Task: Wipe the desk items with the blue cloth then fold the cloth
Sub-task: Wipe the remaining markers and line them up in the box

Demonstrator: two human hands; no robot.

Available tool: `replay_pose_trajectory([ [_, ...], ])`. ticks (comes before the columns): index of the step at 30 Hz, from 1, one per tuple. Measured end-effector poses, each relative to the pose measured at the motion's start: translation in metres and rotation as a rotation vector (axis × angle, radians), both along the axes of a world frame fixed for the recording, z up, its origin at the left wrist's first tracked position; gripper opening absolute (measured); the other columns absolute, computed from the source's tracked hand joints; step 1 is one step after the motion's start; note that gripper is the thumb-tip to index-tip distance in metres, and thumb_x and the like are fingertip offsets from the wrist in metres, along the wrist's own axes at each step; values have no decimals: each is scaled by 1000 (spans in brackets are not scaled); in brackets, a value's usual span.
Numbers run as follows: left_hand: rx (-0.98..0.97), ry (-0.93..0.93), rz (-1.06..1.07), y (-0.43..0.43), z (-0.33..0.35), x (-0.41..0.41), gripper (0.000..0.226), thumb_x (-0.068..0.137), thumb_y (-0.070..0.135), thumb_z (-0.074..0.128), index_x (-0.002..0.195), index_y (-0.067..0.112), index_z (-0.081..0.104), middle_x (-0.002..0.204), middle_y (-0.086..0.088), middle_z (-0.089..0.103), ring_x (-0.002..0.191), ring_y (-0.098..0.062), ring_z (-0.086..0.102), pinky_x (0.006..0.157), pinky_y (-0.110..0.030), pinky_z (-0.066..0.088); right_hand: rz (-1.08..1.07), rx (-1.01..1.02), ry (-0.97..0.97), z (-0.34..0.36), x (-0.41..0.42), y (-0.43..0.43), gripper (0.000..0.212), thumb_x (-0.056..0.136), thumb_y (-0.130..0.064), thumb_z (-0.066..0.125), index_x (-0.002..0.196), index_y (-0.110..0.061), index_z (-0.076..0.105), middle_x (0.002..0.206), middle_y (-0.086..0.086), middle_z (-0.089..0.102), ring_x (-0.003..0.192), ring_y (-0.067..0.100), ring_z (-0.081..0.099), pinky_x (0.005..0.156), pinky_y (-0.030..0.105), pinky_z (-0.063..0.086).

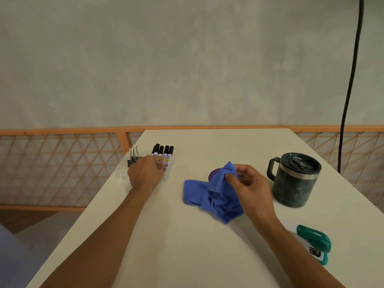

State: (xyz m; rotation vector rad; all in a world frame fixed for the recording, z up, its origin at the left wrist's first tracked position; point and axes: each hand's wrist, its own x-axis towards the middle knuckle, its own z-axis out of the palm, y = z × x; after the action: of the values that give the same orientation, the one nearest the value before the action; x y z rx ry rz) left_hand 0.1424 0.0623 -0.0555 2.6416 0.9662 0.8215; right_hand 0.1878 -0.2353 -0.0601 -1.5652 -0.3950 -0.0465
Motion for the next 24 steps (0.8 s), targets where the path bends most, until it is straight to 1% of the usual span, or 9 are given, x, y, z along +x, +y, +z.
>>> replay_pose_trajectory([
  [2, -42, -79, -19, 1, -2, -1, 21, 100, 36, 70, 118, 38, 82, 106, 5, 81, 100, -27, 73, 77, -34, 53, -4, 3, -1, -1, 1, 0, 11, 97, -26, 78, 106, -31, 74, 98, -19, 78, 95, -1, 73, 82, 19, 54],
  [3, -52, -121, -32, 1, -3, -3, 19, 99, 33, 72, 115, 36, 82, 104, 7, 81, 99, -26, 73, 77, -35, 54, -6, 3, -1, -1, 1, -1, 11, 97, -26, 78, 107, -31, 75, 99, -19, 79, 95, -1, 73, 82, 19, 54],
  [6, -15, -179, -41, 4, -8, -7, 20, 97, 24, 75, 115, 30, 80, 109, 3, 75, 102, -26, 69, 77, -41, 56, -11, -7, -2, -2, 2, -1, 12, 96, -29, 78, 108, -31, 75, 100, -20, 78, 96, -2, 72, 82, 19, 54],
  [8, -11, -173, -41, 8, -10, -9, 21, 98, 23, 75, 119, 27, 80, 113, 1, 73, 104, -28, 68, 79, -44, 57, -12, -12, -1, -2, 2, 0, 13, 96, -29, 78, 108, -32, 75, 100, -20, 78, 97, -2, 72, 82, 19, 54],
  [11, -22, -165, -66, 12, -7, -10, 21, 98, 23, 75, 118, 25, 81, 113, 2, 74, 102, -27, 69, 80, -43, 56, -6, -5, -3, -2, 1, 1, 12, 96, -28, 78, 108, -31, 75, 100, -19, 78, 97, -1, 73, 81, 19, 54],
  [15, -35, -105, -56, 12, -1, -8, 20, 99, 23, 73, 117, 22, 82, 118, -4, 77, 109, -34, 70, 86, -45, 58, -7, -10, -13, -2, 1, 0, 13, 96, -28, 78, 108, -31, 74, 99, -20, 78, 96, -1, 72, 80, 19, 55],
  [18, -6, -62, -59, 11, -2, -8, 18, 102, 24, 71, 116, 22, 82, 118, -7, 76, 106, -37, 69, 82, -45, 58, -12, -5, -10, -2, 2, 0, 13, 96, -28, 79, 107, -32, 74, 99, -21, 78, 97, -1, 72, 83, 20, 55],
  [21, 8, -71, -77, 15, -4, -9, 18, 102, 26, 71, 116, 23, 83, 117, -5, 77, 103, -36, 69, 81, -47, 59, -16, -9, -16, -2, 2, 0, 13, 96, -29, 79, 107, -33, 74, 98, -22, 77, 96, -3, 71, 83, 19, 54],
  [24, -34, -117, -95, 18, -6, -11, 21, 102, 29, 70, 120, 28, 82, 118, 1, 77, 101, -30, 71, 81, -44, 59, -20, -15, -17, -1, 2, -1, 14, 96, -30, 79, 108, -33, 74, 99, -22, 77, 97, -3, 72, 83, 21, 56],
])
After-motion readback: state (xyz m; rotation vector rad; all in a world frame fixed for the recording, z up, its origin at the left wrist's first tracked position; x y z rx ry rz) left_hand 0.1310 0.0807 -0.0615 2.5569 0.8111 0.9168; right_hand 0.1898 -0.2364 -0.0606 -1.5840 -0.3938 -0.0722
